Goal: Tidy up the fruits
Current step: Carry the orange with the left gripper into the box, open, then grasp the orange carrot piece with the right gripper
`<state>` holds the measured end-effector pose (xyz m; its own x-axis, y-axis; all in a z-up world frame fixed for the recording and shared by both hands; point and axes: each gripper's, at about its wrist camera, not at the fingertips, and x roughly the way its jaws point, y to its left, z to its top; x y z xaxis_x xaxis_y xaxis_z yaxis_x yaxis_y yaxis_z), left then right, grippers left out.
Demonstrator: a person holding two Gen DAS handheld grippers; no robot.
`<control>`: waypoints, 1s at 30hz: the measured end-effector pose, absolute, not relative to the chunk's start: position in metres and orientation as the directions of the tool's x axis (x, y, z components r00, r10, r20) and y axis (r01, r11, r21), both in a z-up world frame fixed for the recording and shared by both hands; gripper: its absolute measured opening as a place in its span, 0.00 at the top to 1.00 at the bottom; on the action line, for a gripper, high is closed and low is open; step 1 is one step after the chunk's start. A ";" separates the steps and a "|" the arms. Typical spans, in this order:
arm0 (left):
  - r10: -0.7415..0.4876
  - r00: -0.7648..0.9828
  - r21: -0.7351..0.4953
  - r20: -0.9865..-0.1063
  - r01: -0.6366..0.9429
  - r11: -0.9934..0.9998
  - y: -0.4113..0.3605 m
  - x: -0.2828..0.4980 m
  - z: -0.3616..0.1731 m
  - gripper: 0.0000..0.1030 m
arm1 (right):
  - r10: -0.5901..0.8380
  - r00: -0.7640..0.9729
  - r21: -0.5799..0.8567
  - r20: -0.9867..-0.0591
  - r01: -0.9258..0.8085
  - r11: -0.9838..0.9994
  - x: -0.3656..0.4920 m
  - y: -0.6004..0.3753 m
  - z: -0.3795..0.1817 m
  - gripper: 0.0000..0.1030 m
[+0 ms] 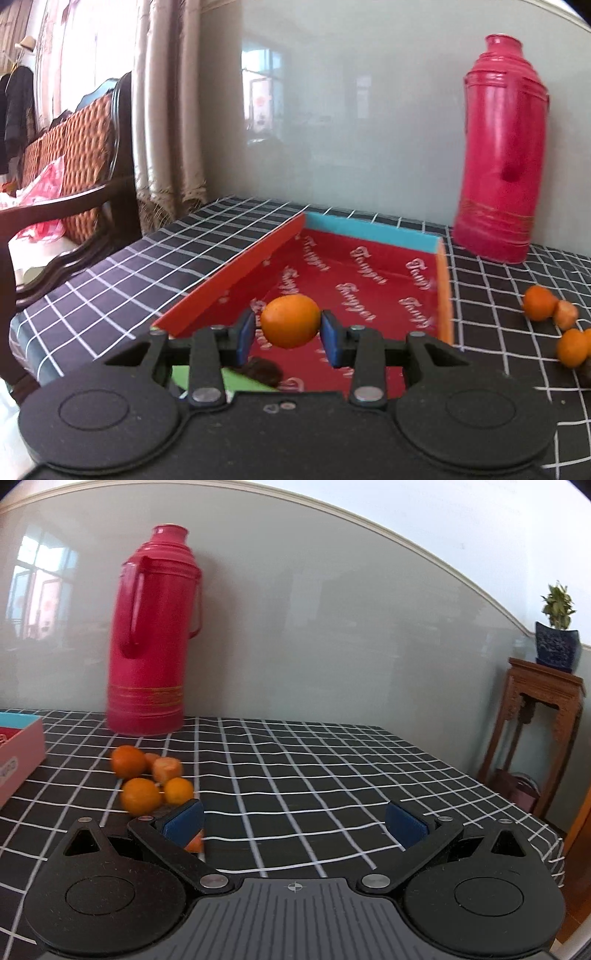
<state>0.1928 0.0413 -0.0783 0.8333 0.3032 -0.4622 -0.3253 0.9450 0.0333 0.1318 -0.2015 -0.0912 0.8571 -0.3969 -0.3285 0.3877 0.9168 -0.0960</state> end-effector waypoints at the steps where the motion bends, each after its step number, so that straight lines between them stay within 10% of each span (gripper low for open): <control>1: 0.301 0.830 0.019 -0.469 -0.331 0.943 0.046 0.192 -0.078 0.71 | -0.389 0.860 -0.096 -0.330 0.379 0.920 0.134 -0.199 -0.092 0.00; 30: 0.359 0.843 -0.070 -0.401 -0.419 0.906 0.113 0.160 -0.055 0.40 | -0.122 0.881 -0.007 -0.457 0.134 0.991 0.176 -0.184 -0.107 0.09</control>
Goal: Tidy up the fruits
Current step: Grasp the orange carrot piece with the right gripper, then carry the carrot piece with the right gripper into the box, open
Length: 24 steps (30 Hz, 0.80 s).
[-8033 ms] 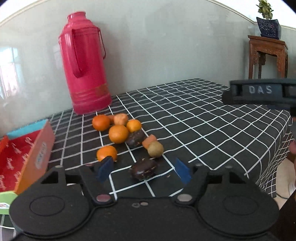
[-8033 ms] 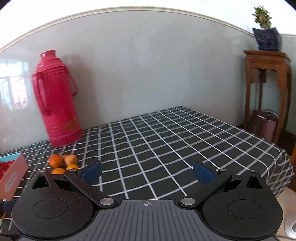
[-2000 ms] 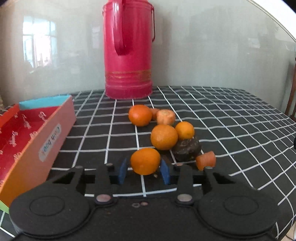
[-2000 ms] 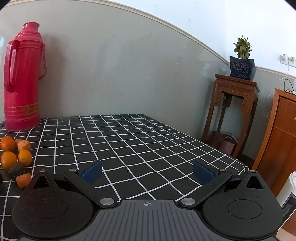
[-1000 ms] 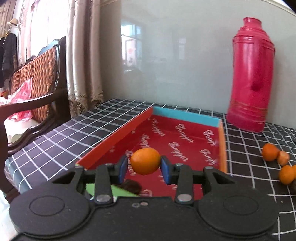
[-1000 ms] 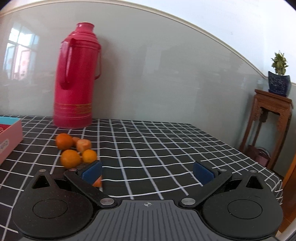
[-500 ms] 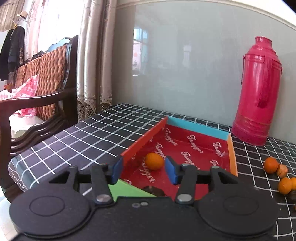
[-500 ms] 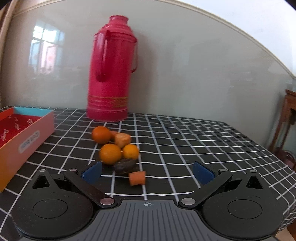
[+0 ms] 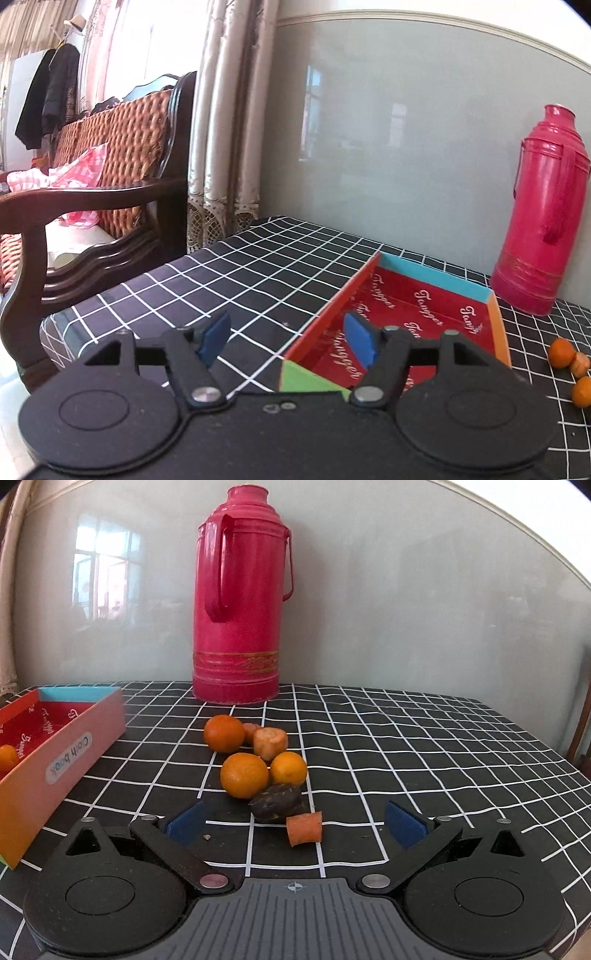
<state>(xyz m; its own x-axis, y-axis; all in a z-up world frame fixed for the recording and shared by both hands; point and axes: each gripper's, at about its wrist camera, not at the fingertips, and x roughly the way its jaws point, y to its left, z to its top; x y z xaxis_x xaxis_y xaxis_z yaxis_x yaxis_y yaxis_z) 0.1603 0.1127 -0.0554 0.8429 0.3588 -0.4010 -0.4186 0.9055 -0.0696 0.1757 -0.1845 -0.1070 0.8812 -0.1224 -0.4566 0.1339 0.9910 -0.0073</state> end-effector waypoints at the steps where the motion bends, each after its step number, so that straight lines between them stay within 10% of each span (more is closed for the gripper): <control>1: 0.364 0.841 -0.072 -0.400 -0.424 0.903 0.115 0.159 -0.055 0.37 | -0.106 0.878 -0.003 -0.468 0.118 0.993 0.177 -0.185 -0.109 0.13; 8: 0.401 0.823 -0.082 -0.402 -0.469 0.880 0.130 0.153 -0.054 0.22 | -0.095 0.858 -0.003 -0.505 0.109 0.994 0.187 -0.190 -0.116 0.17; 12: 0.409 0.815 -0.090 -0.411 -0.483 0.871 0.137 0.152 -0.055 0.21 | -0.063 0.840 0.036 -0.540 0.097 0.995 0.192 -0.197 -0.121 0.49; 24: 0.405 0.813 -0.090 -0.419 -0.481 0.872 0.139 0.153 -0.057 0.21 | -0.070 0.842 0.044 -0.535 0.110 0.993 0.197 -0.201 -0.121 0.78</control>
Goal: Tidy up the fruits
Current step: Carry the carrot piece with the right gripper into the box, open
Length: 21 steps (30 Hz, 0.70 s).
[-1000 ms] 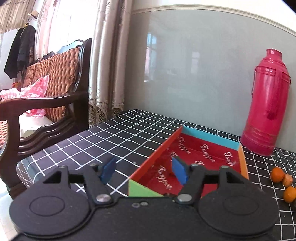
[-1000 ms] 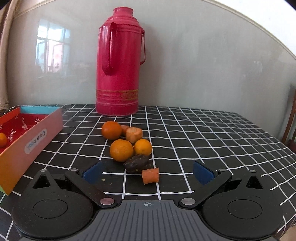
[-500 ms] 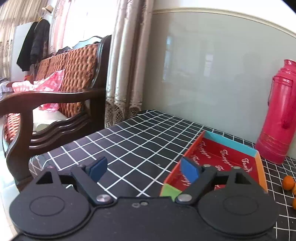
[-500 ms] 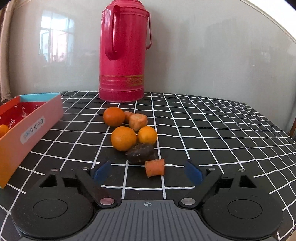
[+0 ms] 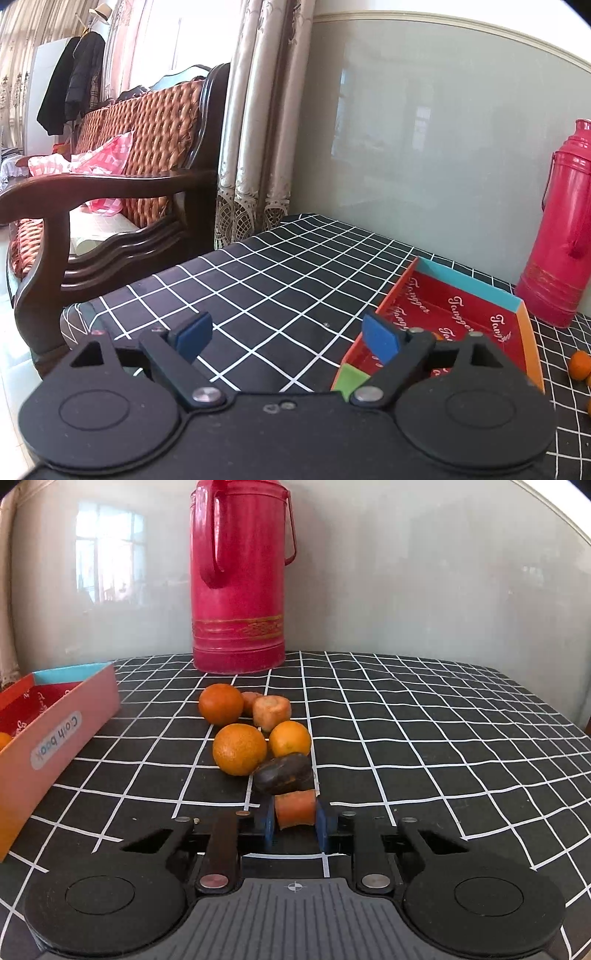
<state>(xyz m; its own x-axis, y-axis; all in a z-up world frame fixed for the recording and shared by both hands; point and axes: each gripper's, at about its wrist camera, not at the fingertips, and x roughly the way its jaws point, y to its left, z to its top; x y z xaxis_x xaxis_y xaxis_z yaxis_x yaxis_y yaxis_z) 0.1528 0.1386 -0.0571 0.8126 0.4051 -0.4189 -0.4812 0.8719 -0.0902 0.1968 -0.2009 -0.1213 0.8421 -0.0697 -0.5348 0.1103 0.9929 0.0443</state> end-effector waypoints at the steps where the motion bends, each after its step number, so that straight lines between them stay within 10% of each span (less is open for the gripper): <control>1: 0.405 0.812 -0.091 -0.420 -0.482 0.872 0.139 0.153 -0.057 0.21 | -0.070 0.842 0.045 -0.534 0.111 0.993 0.196 -0.201 -0.121 0.78; 21: 0.457 0.777 -0.116 -0.432 -0.551 0.826 0.163 0.141 -0.058 0.21 | 0.373 0.883 0.210 -0.285 -0.323 0.923 0.164 -0.125 -0.074 0.78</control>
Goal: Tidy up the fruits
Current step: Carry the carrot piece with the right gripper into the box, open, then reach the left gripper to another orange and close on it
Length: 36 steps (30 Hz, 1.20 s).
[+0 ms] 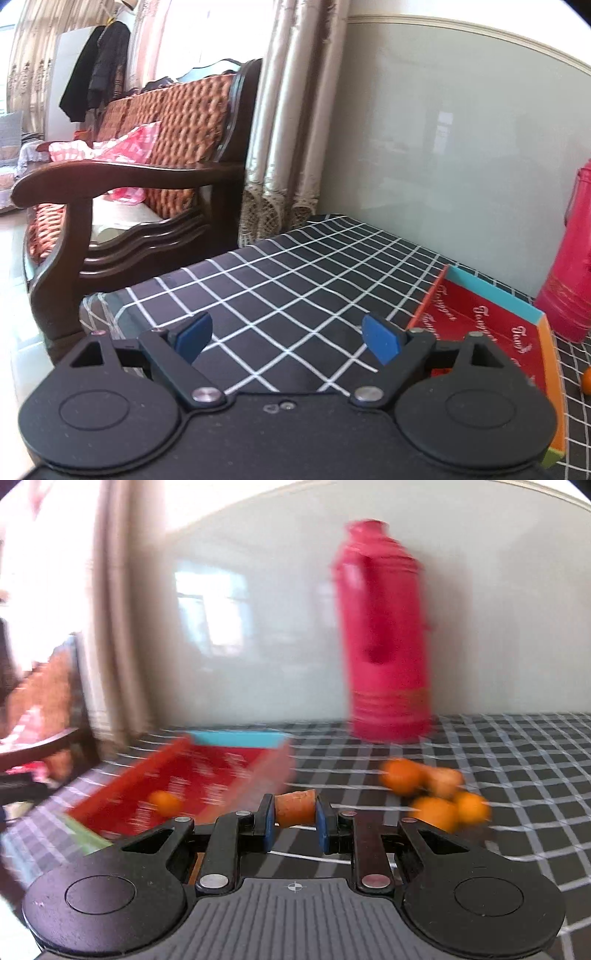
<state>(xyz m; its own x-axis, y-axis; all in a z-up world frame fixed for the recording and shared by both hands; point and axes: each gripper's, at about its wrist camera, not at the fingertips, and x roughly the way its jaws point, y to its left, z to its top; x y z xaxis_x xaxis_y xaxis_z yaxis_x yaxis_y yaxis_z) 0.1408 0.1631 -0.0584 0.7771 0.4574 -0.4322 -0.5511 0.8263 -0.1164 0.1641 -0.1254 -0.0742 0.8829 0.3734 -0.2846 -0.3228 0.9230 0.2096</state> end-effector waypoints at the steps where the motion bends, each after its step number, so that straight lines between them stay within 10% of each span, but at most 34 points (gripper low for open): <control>1: 0.466 0.772 -0.111 -0.433 -0.559 0.822 0.166 0.139 -0.059 0.21 | 0.393 0.877 0.206 -0.276 -0.346 0.915 0.163 -0.119 -0.073 0.78; 19: 0.534 0.710 -0.125 -0.459 -0.647 0.752 0.212 0.115 -0.065 0.21 | 0.553 0.767 0.163 -0.326 -0.530 0.832 0.168 -0.039 -0.084 0.77; 24: 0.530 0.718 -0.113 -0.452 -0.636 0.764 0.208 0.116 -0.063 0.21 | 0.523 0.813 0.206 -0.256 -0.483 0.851 0.164 -0.052 -0.080 0.16; 36: 0.518 0.728 -0.110 -0.450 -0.620 0.777 0.197 0.120 -0.062 0.21 | 0.321 0.924 0.190 -0.209 -0.283 0.940 0.158 -0.088 -0.068 0.01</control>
<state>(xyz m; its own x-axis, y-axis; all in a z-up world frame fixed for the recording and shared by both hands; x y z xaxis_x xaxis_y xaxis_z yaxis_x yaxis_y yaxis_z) 0.1202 0.1973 -0.0617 0.7278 0.5179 -0.4496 -0.6204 0.7765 -0.1099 0.1576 -0.0884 -0.0684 0.9240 0.3205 -0.2087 -0.2833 0.9401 0.1897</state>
